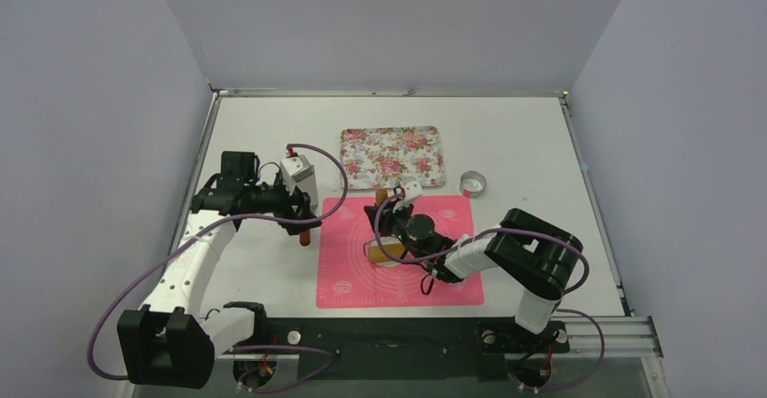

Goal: Roll out the dumpling wrappers from the dough
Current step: Flatten out the dough on the work surface.

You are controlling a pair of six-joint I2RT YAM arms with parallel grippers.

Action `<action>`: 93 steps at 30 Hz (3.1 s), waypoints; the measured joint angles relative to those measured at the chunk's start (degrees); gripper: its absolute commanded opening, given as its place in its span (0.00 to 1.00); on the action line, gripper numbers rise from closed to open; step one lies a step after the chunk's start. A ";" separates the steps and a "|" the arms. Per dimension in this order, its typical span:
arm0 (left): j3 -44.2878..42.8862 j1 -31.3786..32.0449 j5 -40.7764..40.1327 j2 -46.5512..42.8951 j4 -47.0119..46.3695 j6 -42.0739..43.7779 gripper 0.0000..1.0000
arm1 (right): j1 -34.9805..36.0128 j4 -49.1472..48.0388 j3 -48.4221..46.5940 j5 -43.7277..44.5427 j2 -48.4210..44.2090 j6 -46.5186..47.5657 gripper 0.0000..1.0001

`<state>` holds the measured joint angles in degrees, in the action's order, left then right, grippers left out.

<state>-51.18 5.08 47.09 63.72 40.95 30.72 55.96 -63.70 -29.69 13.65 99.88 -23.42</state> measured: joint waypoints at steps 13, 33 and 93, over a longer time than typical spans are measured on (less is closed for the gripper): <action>-0.52 -0.37 0.02 0.96 0.48 -0.04 0.68 | -5.35 7.02 -11.67 -1.44 6.75 3.48 0.00; -1.11 -0.70 0.07 0.96 1.01 -0.02 0.68 | -2.99 8.61 -9.42 0.94 4.04 1.81 0.00; -2.89 -0.68 0.09 2.45 2.21 0.02 0.68 | 0.83 6.69 -4.98 8.79 2.54 -0.87 0.00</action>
<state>-54.06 4.40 47.18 66.17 43.16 30.74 56.80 -57.01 -34.68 22.44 102.41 -24.29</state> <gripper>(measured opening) 0.677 0.287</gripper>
